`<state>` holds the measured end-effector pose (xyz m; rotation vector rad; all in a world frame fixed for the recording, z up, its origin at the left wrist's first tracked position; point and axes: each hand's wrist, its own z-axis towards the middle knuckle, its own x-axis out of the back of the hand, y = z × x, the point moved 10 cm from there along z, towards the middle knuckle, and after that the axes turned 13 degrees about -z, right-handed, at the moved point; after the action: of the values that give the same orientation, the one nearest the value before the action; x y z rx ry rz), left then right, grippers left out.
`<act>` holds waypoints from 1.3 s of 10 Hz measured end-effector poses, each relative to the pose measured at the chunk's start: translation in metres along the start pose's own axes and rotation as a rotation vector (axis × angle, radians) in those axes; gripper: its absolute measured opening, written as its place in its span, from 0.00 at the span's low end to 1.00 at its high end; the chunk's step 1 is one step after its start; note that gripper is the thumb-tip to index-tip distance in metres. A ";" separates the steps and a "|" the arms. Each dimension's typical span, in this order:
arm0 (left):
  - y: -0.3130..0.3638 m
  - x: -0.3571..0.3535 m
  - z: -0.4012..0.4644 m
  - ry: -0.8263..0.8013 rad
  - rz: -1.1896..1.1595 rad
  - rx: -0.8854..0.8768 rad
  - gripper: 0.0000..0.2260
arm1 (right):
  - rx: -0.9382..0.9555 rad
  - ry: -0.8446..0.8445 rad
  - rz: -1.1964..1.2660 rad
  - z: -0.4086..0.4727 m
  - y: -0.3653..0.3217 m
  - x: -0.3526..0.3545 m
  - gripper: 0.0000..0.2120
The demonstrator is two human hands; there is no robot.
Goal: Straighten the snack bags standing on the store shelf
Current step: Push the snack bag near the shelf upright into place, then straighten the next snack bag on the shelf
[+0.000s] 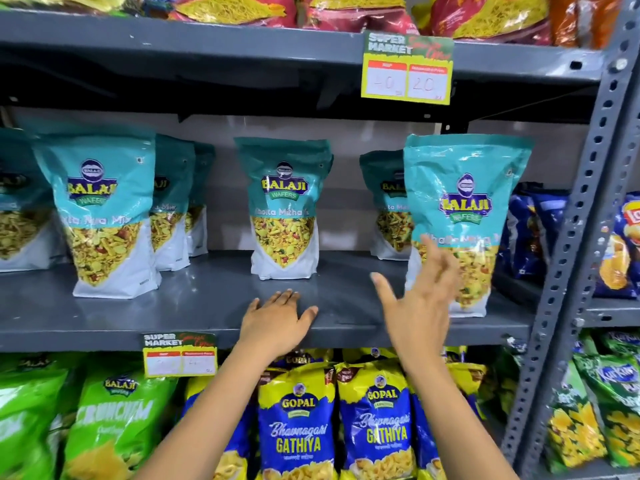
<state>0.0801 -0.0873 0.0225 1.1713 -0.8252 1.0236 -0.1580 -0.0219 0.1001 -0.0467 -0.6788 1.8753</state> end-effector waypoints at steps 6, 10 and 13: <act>-0.131 0.035 -0.002 -0.178 -0.063 -0.014 0.31 | -0.050 -0.585 -0.084 -0.015 -0.144 -0.221 0.62; -0.131 0.035 0.002 -0.139 -0.070 -0.019 0.31 | -0.053 -0.552 -0.069 -0.020 -0.145 -0.219 0.59; -0.131 0.037 0.000 -0.141 -0.063 -0.012 0.31 | -0.064 -0.566 -0.107 -0.029 -0.145 -0.198 0.58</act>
<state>0.2155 -0.0892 0.0135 1.2627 -0.8980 0.8909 0.0559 -0.1455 0.0888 0.4865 -1.1004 1.7671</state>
